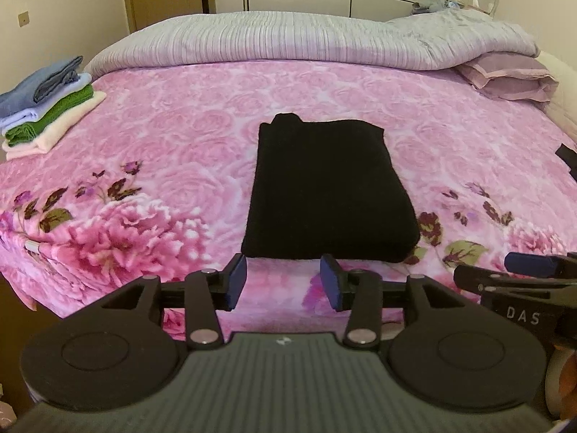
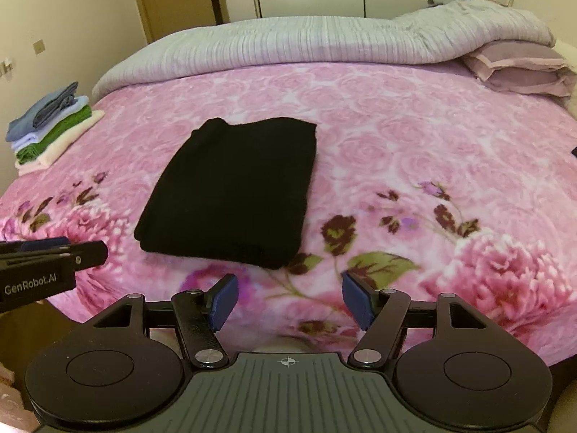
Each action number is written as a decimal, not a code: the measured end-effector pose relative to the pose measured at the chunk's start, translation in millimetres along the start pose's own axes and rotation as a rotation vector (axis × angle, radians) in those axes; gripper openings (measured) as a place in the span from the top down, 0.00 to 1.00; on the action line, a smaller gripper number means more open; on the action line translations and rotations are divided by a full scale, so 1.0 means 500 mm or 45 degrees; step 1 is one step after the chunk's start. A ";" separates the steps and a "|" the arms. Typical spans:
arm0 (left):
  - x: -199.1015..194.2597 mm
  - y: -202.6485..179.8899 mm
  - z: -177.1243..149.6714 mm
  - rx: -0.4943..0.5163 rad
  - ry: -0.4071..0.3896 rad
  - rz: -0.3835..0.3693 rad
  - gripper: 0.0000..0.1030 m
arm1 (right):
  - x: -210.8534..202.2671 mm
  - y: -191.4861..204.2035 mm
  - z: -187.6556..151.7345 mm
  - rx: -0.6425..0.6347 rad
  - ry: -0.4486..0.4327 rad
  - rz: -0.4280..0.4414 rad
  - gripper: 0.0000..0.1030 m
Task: Fold clothes
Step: 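Withdraw both open grippers from the folded black skirt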
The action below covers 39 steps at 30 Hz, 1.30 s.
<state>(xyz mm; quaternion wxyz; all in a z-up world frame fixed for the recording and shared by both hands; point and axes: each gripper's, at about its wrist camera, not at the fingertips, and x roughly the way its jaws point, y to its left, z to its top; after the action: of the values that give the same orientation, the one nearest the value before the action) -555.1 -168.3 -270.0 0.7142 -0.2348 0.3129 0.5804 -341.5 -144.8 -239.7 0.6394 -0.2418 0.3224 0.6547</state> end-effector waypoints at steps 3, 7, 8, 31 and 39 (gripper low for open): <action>-0.006 -0.005 -0.004 0.006 -0.003 -0.002 0.58 | -0.013 0.001 -0.004 -0.005 -0.029 -0.018 0.34; -0.012 -0.009 -0.007 -0.004 -0.014 -0.014 0.58 | -0.027 0.001 -0.006 -0.024 -0.049 -0.024 0.34; -0.011 -0.009 -0.006 -0.007 -0.016 -0.017 0.58 | -0.028 0.000 -0.006 -0.030 -0.050 -0.027 0.34; 0.107 0.052 0.010 -0.094 0.097 -0.046 0.55 | 0.076 0.020 0.021 -0.085 0.074 -0.102 0.34; 0.155 0.109 0.029 -0.194 0.080 -0.140 0.55 | 0.113 -0.042 0.042 0.052 0.069 -0.087 0.34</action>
<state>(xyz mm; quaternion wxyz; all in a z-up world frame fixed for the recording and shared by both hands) -595.4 -93.5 -314.4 0.7148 -0.3235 0.2768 0.5547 -322.3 -91.5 -269.2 0.6574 -0.2571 0.3444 0.6189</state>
